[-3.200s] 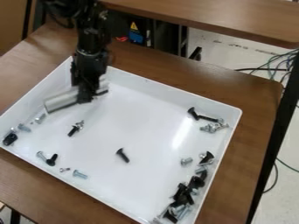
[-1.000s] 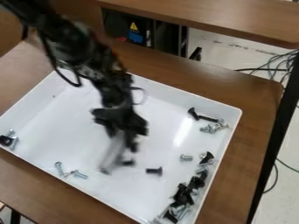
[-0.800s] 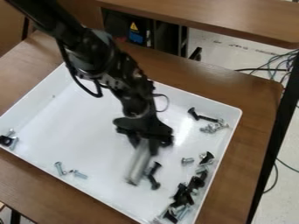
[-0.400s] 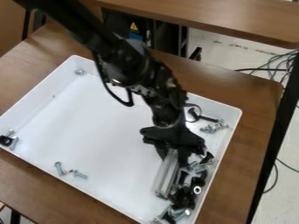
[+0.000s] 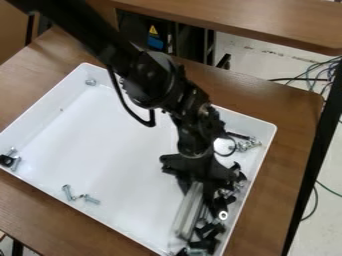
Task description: Sweep into pile
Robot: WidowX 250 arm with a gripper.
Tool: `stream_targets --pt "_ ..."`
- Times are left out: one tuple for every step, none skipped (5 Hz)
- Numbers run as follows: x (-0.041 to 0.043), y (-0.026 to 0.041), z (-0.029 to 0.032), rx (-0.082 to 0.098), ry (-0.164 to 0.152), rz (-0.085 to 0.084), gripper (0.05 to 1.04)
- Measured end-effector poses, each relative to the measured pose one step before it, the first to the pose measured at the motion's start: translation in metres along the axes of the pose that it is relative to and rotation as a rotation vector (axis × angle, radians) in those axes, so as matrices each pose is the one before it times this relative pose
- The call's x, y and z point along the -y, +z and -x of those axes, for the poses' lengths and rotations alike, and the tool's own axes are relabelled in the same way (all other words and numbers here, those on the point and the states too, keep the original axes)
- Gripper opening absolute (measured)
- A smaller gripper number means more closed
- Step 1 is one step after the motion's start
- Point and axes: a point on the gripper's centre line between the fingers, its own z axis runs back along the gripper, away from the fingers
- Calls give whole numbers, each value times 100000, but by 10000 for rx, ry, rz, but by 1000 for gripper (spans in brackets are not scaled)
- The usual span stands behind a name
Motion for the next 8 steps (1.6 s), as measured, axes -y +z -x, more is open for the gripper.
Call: stream_targets --pt "-4431 580 -197 -404 1152 -829 362" --pt "-5012 267 -1516 -187 1091 -416 362" --pt "-4731 344 -2011 -69 856 -177 362" --pt "-4894 -588 -1722 -215 950 -171 362" --pt "-4060 -546 -1218 -28 1575 -118 362" --pt "-2645 -392 -1504 -146 995 27 362" --pt "-893 -288 -1011 84 349 -228 362" --pt "-158 -139 -586 -33 35 -231 362"
